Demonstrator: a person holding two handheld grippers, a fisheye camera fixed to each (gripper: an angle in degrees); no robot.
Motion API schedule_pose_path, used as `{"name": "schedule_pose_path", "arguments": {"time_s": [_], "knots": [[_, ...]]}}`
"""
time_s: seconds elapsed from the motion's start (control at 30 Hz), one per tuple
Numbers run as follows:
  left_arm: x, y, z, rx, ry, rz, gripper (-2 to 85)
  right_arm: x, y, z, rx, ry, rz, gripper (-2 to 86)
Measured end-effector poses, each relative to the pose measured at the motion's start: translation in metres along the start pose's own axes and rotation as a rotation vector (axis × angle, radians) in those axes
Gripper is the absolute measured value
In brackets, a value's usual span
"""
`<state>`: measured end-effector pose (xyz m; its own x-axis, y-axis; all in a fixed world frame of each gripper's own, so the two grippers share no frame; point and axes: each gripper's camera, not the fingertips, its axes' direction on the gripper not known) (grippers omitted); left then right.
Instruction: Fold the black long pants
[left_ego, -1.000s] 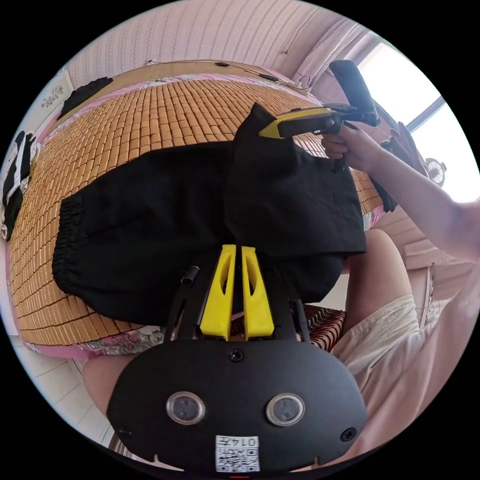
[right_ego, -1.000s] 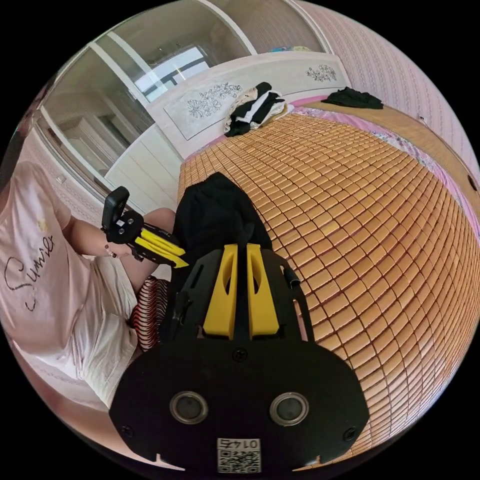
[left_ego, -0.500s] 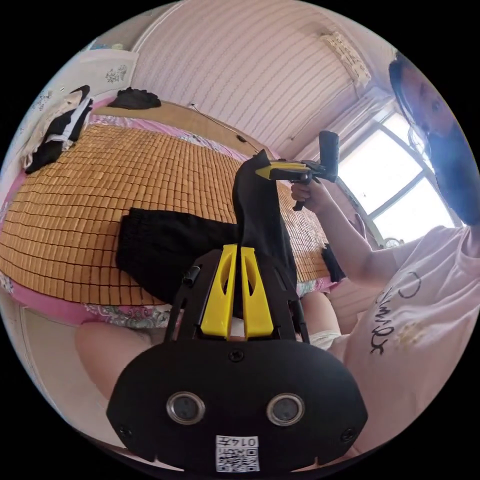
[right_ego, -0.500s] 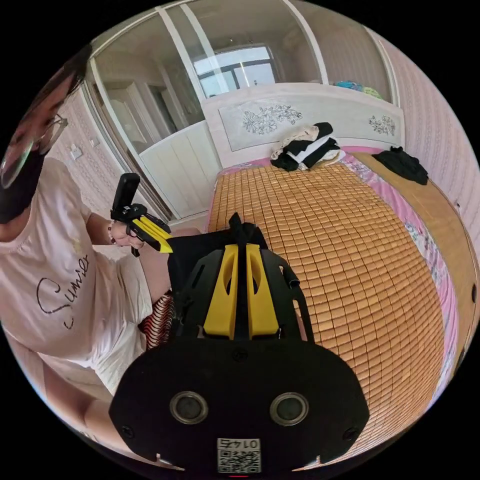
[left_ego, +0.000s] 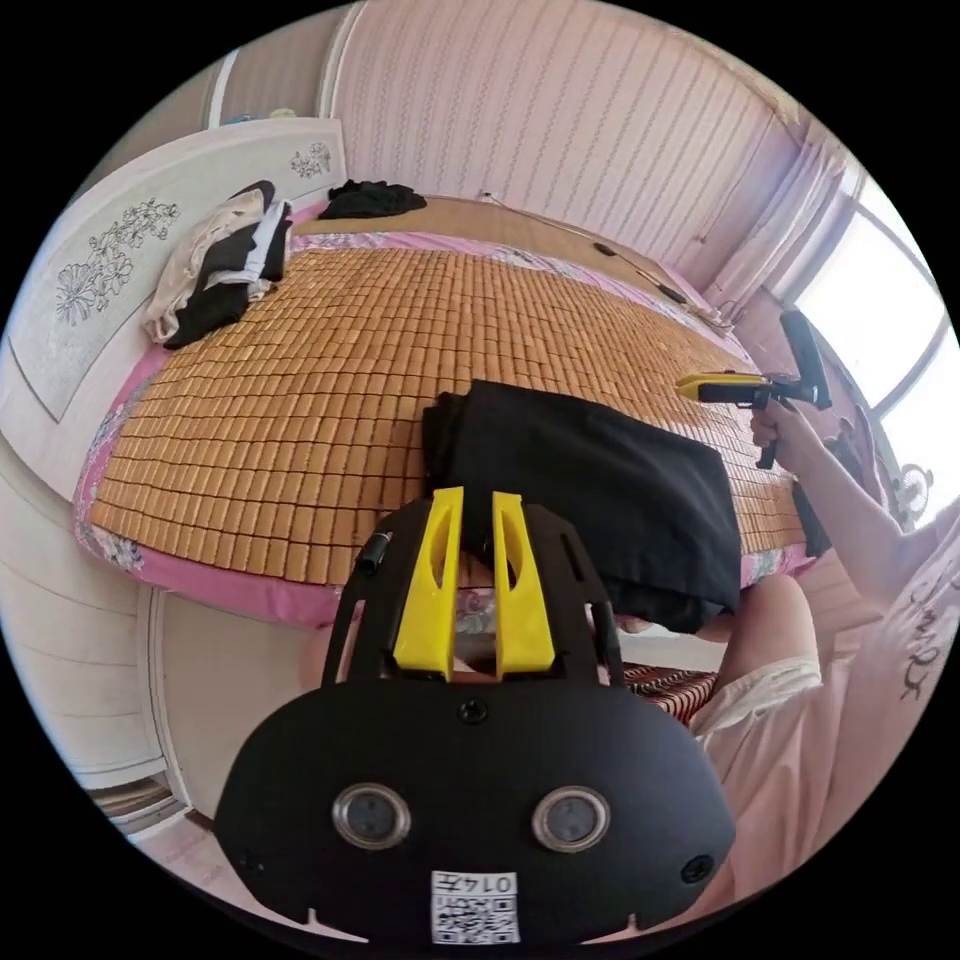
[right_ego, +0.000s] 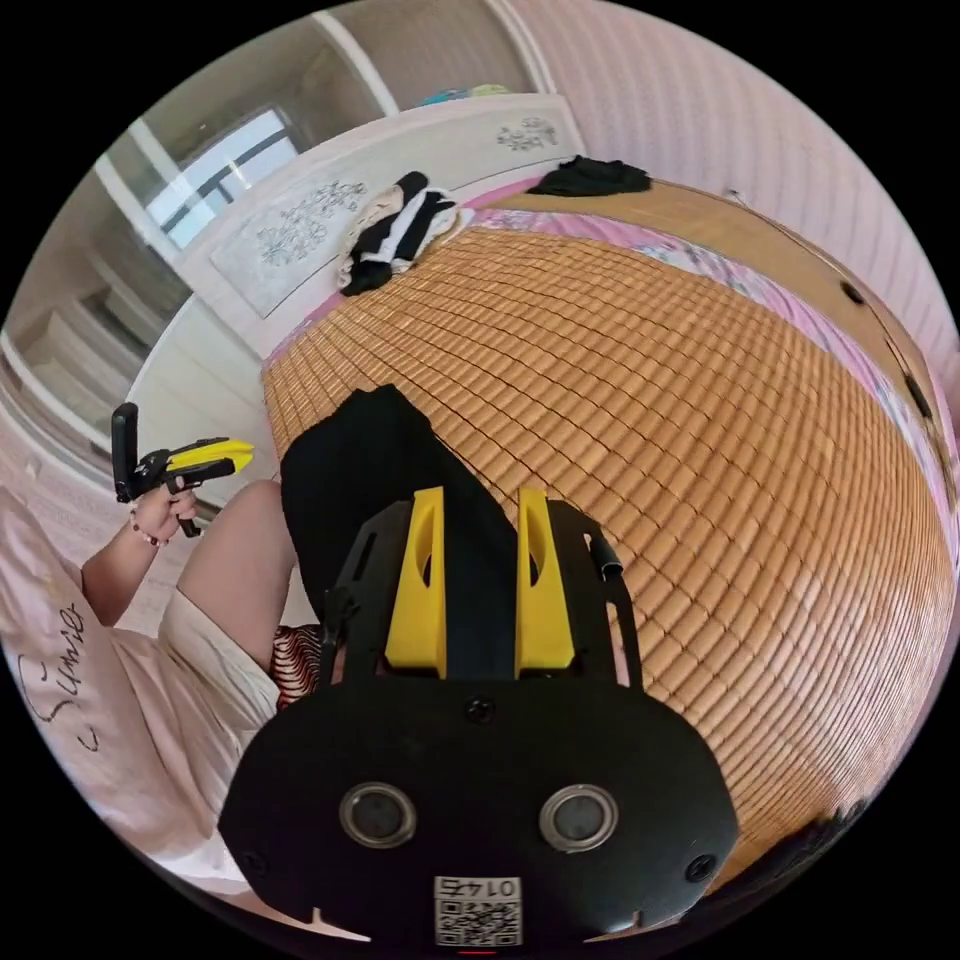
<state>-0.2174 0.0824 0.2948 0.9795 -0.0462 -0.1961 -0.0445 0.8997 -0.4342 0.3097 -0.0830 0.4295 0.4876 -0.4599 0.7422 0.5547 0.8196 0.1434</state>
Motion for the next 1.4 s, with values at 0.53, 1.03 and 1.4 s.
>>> {"name": "schedule_pose_path", "arguments": {"time_s": [0.53,1.03,1.4], "knots": [[0.344,0.071,0.179,-0.38,0.34,1.035,11.3,0.097,0.096,0.015,0.048,-0.029,0.463,10.8],[0.383,0.067,0.22,-0.35,0.248,1.063,-0.6,0.115,0.067,0.007,0.089,-0.265,0.384,1.5],[0.366,0.013,0.209,-0.259,0.482,0.818,6.4,0.027,0.047,-0.016,0.06,-0.002,0.167,1.5]]}}
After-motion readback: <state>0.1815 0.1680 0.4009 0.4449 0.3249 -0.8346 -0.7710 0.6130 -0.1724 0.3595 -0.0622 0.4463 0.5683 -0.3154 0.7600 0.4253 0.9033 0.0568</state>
